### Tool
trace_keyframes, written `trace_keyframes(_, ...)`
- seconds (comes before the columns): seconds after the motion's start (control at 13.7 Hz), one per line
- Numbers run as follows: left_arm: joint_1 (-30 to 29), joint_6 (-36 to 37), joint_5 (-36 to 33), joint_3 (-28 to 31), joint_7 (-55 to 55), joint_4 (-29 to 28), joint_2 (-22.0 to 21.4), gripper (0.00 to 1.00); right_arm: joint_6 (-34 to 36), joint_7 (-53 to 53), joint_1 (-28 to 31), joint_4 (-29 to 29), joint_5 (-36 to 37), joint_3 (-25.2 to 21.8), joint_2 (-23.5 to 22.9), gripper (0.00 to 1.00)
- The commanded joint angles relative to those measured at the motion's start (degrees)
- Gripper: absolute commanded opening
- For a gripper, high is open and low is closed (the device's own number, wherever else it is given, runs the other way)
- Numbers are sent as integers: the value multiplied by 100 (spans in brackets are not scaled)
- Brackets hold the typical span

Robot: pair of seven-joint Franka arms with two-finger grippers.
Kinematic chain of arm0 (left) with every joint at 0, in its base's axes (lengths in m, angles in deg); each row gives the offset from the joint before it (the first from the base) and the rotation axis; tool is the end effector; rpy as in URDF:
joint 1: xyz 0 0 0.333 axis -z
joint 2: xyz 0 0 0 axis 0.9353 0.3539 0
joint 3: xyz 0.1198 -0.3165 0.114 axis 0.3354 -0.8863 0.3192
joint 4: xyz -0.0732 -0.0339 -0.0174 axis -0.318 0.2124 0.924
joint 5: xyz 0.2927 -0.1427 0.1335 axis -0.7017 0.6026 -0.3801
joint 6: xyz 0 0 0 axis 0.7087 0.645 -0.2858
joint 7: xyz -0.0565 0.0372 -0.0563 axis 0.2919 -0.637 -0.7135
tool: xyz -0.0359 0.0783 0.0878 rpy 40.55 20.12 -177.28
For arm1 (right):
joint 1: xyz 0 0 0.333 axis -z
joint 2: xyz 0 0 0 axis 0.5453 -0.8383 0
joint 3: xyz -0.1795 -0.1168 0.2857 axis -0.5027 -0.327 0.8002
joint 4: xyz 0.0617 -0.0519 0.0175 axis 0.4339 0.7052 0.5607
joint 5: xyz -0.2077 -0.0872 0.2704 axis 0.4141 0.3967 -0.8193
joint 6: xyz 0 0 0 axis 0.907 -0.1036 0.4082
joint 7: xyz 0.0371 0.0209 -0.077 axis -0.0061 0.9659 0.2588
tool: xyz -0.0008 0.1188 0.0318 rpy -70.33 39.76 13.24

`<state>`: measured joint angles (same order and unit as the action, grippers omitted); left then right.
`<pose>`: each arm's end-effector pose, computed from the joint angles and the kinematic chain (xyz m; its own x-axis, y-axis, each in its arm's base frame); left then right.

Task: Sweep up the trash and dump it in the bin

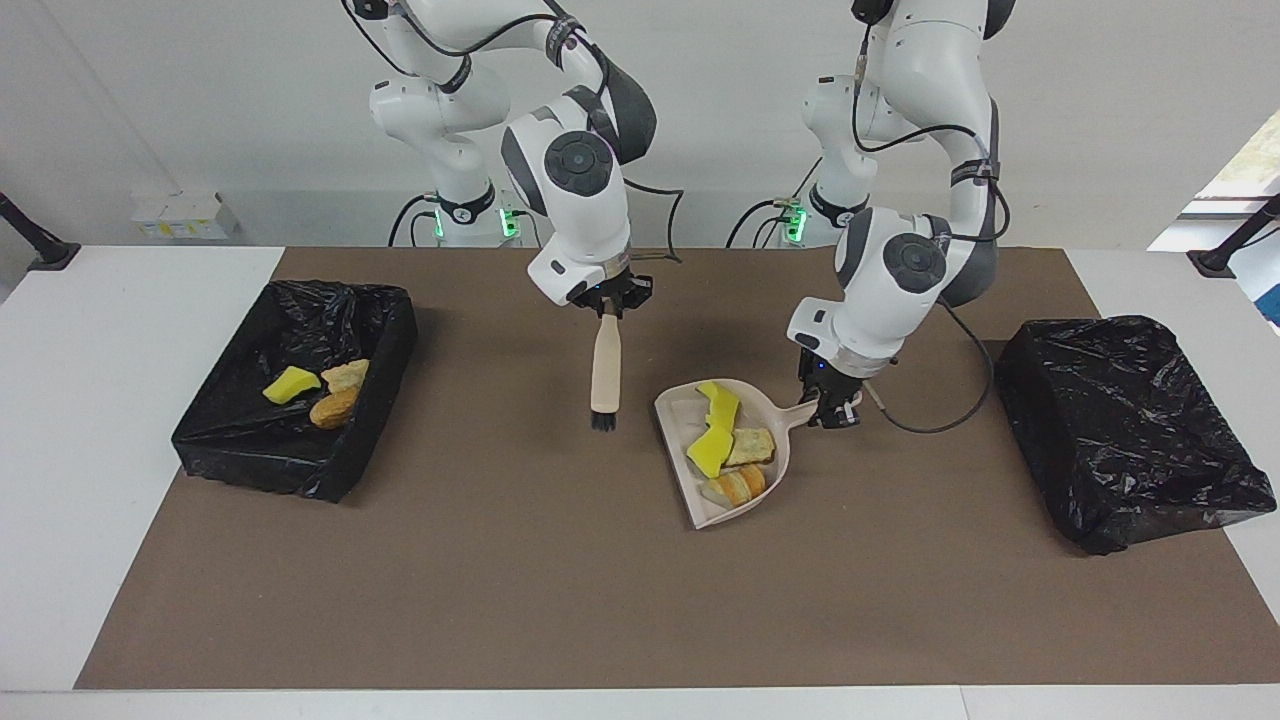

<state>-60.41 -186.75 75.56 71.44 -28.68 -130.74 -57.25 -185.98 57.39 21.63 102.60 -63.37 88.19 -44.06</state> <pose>0.5708 -0.1519 0.4466 0.2302 -0.9691 0.0889 -0.9706 -0.2220 0.0932 0.4576 0.2731 0.4662 0.9681 -0.0961 -0.2315 -0.1034 -0.9945 -0.0195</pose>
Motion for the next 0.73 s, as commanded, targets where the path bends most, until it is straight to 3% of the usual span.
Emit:
trace_keyframes(0.0,-428,644,268,-70,-526,561,-51,0,-277,-299,105,544,-121,39,413,0)
trace_keyframes(0.22,-1052,874,775,-79,-1386,616,-199,0,-618,-301,35,827,-174,47,554,0)
trace_keyframes(0.44,-1894,1312,1558,-79,-2572,607,-306,0,-892,-73,-430,827,-867,48,528,0)
trace_keyframes(0.66,-2545,1909,1631,-87,-3435,799,-314,0,-856,244,-949,1063,-938,48,449,0)
